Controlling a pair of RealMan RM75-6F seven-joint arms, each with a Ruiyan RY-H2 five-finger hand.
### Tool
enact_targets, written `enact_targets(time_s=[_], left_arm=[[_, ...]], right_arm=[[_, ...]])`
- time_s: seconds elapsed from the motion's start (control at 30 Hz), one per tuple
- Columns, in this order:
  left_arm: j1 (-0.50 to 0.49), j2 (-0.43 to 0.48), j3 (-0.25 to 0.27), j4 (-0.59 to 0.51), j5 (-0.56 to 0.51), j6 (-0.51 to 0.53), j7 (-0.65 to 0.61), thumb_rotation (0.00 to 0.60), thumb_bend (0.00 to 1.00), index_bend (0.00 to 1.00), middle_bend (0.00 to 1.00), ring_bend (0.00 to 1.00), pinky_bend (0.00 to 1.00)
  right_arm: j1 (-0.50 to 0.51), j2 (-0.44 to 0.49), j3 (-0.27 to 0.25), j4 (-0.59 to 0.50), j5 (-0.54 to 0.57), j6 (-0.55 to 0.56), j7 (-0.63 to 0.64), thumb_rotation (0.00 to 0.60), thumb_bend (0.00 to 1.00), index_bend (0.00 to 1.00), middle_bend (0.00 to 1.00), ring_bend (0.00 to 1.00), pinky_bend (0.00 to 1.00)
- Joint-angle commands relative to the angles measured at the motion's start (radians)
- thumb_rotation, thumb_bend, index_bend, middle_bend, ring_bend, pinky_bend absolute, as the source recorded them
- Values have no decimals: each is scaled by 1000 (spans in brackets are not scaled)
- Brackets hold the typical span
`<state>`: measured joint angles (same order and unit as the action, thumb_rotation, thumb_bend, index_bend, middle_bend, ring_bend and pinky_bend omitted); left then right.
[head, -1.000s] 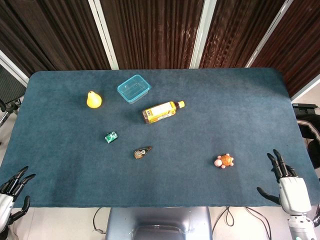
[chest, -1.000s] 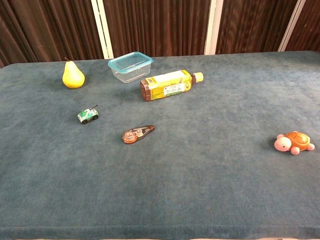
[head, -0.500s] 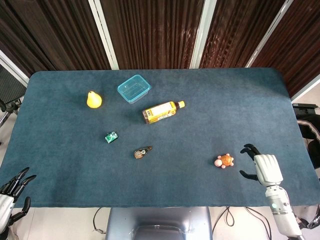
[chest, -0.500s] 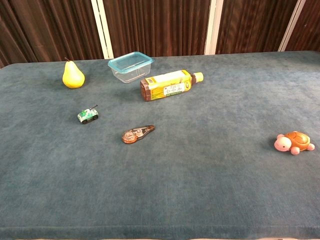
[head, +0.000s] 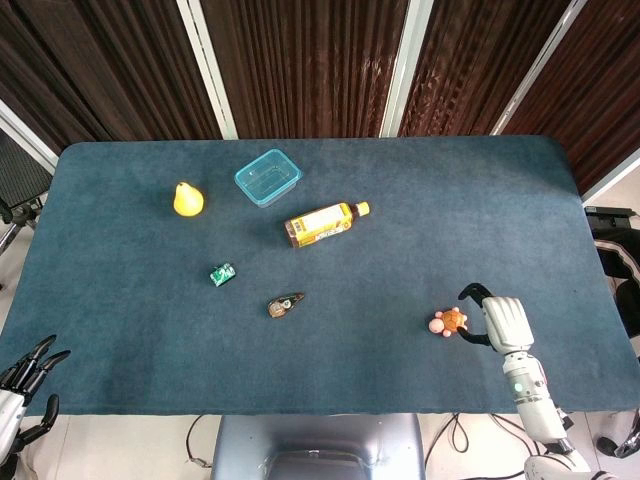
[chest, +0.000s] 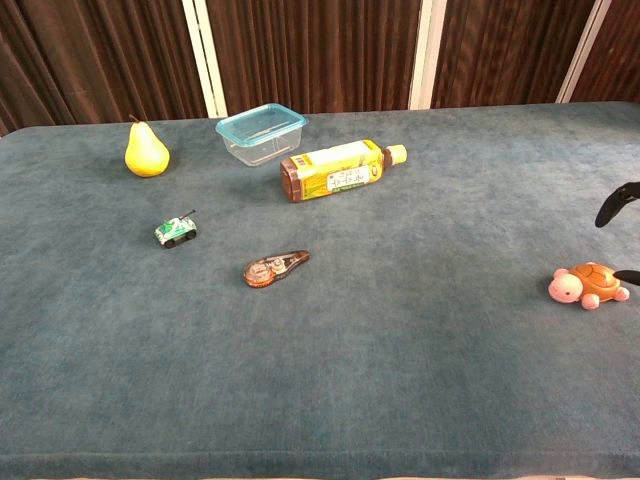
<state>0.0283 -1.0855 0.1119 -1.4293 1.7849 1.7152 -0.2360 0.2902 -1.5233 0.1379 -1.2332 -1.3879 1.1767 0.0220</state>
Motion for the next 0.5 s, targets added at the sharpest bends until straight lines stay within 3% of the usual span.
enact_targets(time_s=[0.03,0.5], left_arm=[[-1,1,0,1,1,1,-4,600,587,172,22,145,356],[-2,4,2,-1,1,-2,-12,600,587,171,21,145,356]], right_arm=[[9,-10,-3,10,11,-18,6,600,296,479,408,1000,949],[31,-63,-22,73,16,-47,42,600,315,487,434,1000,950]])
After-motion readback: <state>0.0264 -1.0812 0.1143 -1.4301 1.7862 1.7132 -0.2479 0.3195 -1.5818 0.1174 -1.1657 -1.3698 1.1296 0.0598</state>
